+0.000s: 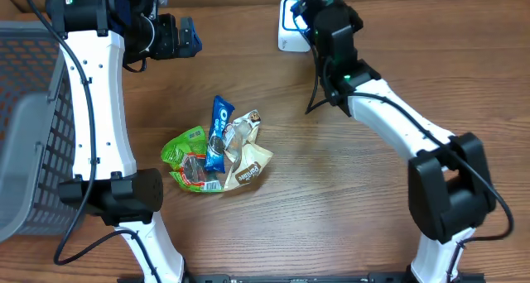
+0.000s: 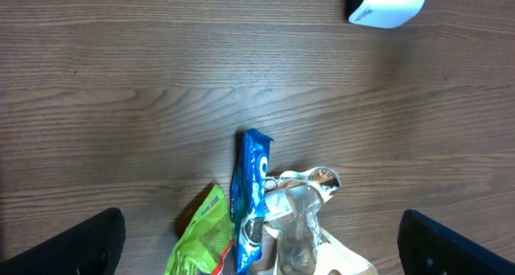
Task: Scan the item barcode
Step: 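Hold the bag's barcode in front of the white scanner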
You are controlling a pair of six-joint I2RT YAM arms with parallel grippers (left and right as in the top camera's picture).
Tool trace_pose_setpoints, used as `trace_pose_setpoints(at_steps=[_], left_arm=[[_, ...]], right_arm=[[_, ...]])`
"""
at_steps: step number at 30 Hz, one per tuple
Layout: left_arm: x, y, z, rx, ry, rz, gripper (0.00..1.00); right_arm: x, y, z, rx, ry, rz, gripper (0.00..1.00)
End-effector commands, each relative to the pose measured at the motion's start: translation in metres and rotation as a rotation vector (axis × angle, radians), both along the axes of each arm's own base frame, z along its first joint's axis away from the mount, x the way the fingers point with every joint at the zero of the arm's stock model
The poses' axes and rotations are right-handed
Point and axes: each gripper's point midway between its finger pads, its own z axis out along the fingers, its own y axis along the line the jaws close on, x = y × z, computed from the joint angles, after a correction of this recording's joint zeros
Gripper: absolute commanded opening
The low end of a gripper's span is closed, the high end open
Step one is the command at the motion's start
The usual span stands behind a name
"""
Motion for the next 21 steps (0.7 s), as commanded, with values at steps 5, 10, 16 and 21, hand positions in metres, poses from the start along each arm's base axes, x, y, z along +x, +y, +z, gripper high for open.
trace_pose_setpoints(at_steps=[5, 10, 16, 21], left_arm=[[-0.001, -0.003, 0.001, -0.005, 0.002, 0.010, 1.00], [-0.001, -0.003, 0.001, -0.005, 0.002, 0.010, 1.00], [-0.001, -0.003, 0.001, -0.005, 0.002, 0.010, 1.00], [-0.001, -0.003, 0.001, -0.005, 0.002, 0.010, 1.00]], right_arm=[[0.016, 0.009, -0.005, -0.316, -0.070, 0.006, 0.04], [0.025, 0.018, -0.011, -0.459, -0.127, 0.041, 0.04], [0.034, 0.033, -0.044, -0.630, -0.120, 0.129, 0.04], [0.038, 0.032, -0.068, -0.646, -0.109, 0.130, 0.04]])
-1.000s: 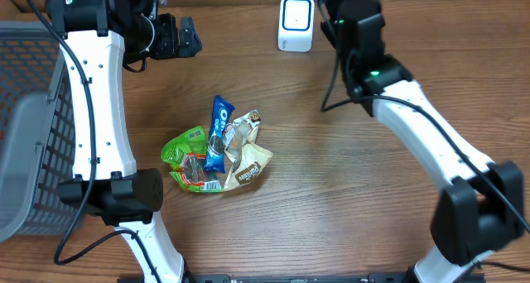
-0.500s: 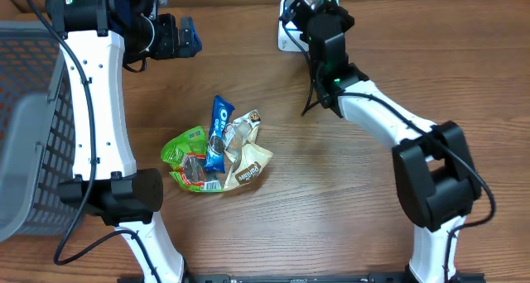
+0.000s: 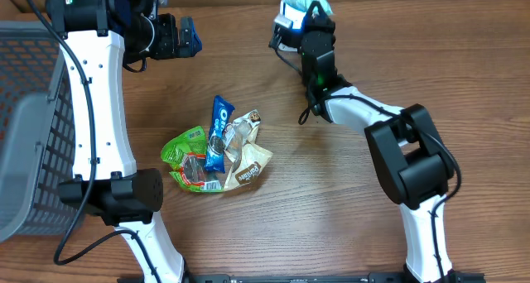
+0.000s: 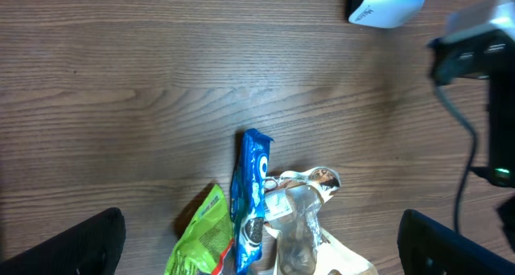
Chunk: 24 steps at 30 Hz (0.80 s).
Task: Scan the item barcode
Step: 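Hold the bag's barcode in front of the white scanner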
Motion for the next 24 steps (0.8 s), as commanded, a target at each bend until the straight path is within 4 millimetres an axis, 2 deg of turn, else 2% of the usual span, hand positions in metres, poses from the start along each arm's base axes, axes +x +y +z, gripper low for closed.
trace_pose_setpoints(at_steps=[1, 5, 13, 18, 24], left_arm=[[-0.001, -0.003, 0.001, -0.005, 0.002, 0.010, 1.00], [-0.001, -0.003, 0.001, -0.005, 0.002, 0.010, 1.00], [-0.001, -0.003, 0.001, -0.005, 0.002, 0.010, 1.00], [-0.001, -0.003, 0.001, -0.005, 0.002, 0.010, 1.00], [-0.001, -0.003, 0.001, -0.005, 0.002, 0.010, 1.00]], right_arm=[[0.005, 0.001, 0.005, -0.025, -0.036, 0.009, 0.04], [0.008, -0.006, 0.007, -0.018, -0.050, -0.003, 0.04], [0.008, -0.007, 0.037, -0.063, -0.164, 0.003, 0.04], [0.010, -0.005, 0.035, -0.081, -0.162, 0.042, 0.04], [0.016, -0.004, 0.022, -0.092, -0.146, 0.089, 0.04]])
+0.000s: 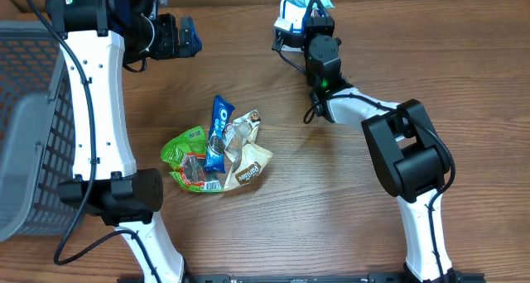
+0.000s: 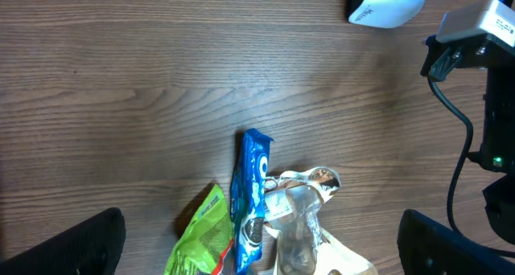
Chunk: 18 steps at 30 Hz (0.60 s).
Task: Scan the item barcode
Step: 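Hold the bag's barcode in front of the white scanner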
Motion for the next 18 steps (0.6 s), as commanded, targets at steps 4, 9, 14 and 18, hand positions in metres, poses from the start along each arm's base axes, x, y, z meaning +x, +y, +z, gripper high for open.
trace_pose_setpoints(at_steps=[4, 9, 14, 18], left_arm=[[-0.001, -0.003, 0.001, -0.005, 0.002, 0.010, 1.00], [-0.001, -0.003, 0.001, -0.005, 0.002, 0.010, 1.00], [-0.001, -0.003, 0.001, -0.005, 0.002, 0.010, 1.00], [-0.001, -0.003, 0.001, -0.005, 0.002, 0.010, 1.00]], right_arm=[[0.007, -0.004, 0.003, 0.007, -0.017, 0.014, 0.04], [0.008, -0.008, 0.002, 0.011, -0.017, -0.001, 0.04], [0.005, -0.012, 0.017, 0.094, -0.074, -0.030, 0.04], [-0.002, -0.009, 0.030, 0.164, -0.124, -0.067, 0.04]])
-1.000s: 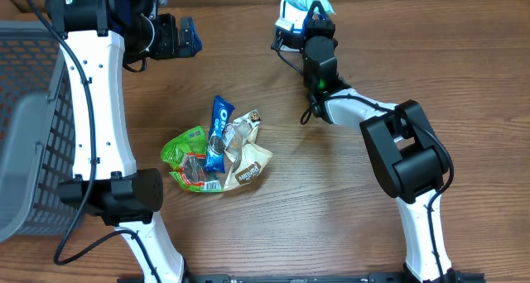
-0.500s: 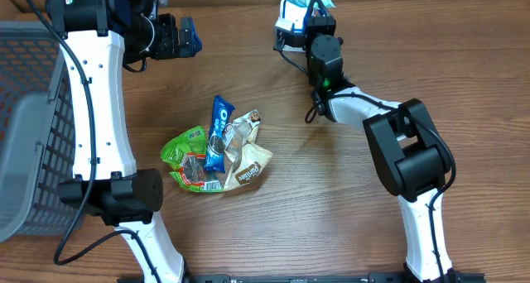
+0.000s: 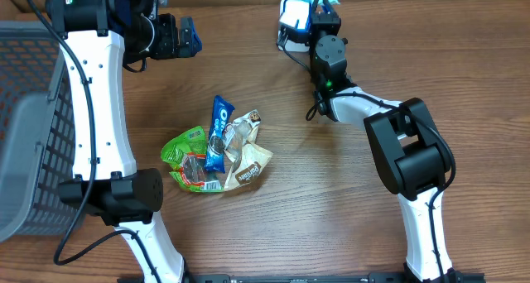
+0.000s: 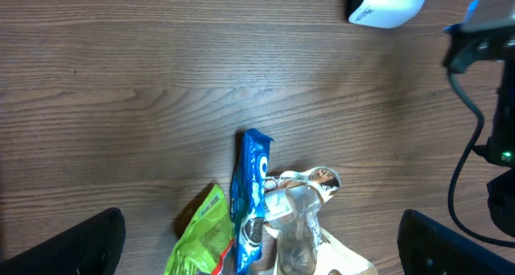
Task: Scan the item barcode
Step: 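Hold the bag's barcode in front of the white scanner, then carry the pale green bag right and release it on the table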
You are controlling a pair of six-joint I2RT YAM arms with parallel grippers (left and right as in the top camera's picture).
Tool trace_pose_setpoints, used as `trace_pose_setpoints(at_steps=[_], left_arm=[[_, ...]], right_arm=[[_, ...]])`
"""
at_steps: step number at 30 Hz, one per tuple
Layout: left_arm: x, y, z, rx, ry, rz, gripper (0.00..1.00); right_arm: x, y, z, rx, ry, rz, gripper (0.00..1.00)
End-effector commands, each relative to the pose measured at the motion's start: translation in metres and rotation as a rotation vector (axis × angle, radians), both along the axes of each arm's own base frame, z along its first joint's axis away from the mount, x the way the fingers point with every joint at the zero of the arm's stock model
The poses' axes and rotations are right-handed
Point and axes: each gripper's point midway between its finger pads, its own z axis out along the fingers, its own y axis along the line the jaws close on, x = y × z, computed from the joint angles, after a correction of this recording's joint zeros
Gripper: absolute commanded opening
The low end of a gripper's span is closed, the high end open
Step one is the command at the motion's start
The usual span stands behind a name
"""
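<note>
A pile of snack packets lies mid-table: a blue cookie packet (image 3: pixel 219 131) (image 4: pixel 250 186), a green packet (image 3: pixel 185 154) (image 4: pixel 203 236) and a clear and cream packet (image 3: pixel 247 155) (image 4: pixel 301 227). The white barcode scanner (image 3: pixel 290 18) (image 4: pixel 386 3) stands at the table's far edge. My left gripper (image 3: pixel 184 36) (image 4: pixel 261 235) hangs open high above the pile, holding nothing. My right gripper is at the scanner's right side at the top edge of the overhead view. Its fingers are mostly cut off.
A grey mesh basket (image 3: pixel 33 126) fills the left edge of the table. The right arm (image 3: pixel 364 109) bends across the back right of the table, and its cable (image 4: pixel 467 178) shows at the right of the left wrist view.
The right arm's wrist has shifted a little to the right and farther back beside the scanner. The scanner, the packets and the left arm have not moved.
The right arm first stretched from the right with its gripper by the scanner. By 1.4 s ago it had folded closer, its wrist next to the scanner, and it has stayed there with small shifts. My left gripper stayed open above the untouched pile.
</note>
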Motion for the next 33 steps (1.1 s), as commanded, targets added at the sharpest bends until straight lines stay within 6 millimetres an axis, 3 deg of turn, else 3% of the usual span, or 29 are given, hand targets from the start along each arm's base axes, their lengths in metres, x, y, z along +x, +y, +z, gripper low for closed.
trace_pose_setpoints(at_steps=[1, 7, 10, 11, 13, 16, 22, 25, 30, 33], left_arm=[[-0.001, -0.003, 0.001, -0.005, 0.002, 0.010, 1.00], [-0.001, -0.003, 0.001, -0.005, 0.002, 0.010, 1.00], [-0.001, -0.003, 0.001, -0.005, 0.002, 0.010, 1.00], [-0.001, -0.003, 0.001, -0.005, 0.002, 0.010, 1.00], [-0.001, -0.003, 0.001, -0.005, 0.002, 0.010, 1.00], [-0.001, -0.003, 0.001, -0.004, 0.002, 0.010, 1.00], [-0.001, -0.003, 0.001, -0.004, 0.002, 0.010, 1.00], [-0.001, -0.003, 0.001, -0.004, 0.002, 0.010, 1.00], [-0.001, -0.003, 0.001, -0.004, 0.002, 0.010, 1.00], [-0.001, -0.003, 0.001, -0.004, 0.002, 0.010, 1.00]], right_arm=[[-0.004, 0.006, 0.016, 0.088, -0.038, -0.034, 0.04], [-0.021, 0.019, 0.045, 0.271, 0.004, -0.038, 0.04], [-0.036, 0.016, 0.074, 0.374, -0.006, -0.081, 0.04], [-0.046, 0.012, 0.093, 0.457, -0.027, -0.106, 0.04], [-0.060, 0.012, 0.109, 0.533, -0.021, -0.124, 0.04], [-0.085, 0.017, 0.115, 0.651, 0.096, -0.127, 0.04], [-0.141, 0.032, 0.077, 1.009, 0.598, -0.007, 0.04], [-0.165, 0.024, 0.063, 1.217, 0.838, 0.006, 0.04], [-0.191, -0.018, 0.036, 1.437, 1.174, -0.038, 0.04], [-0.195, -0.072, 0.016, 1.564, 1.226, -0.178, 0.04]])
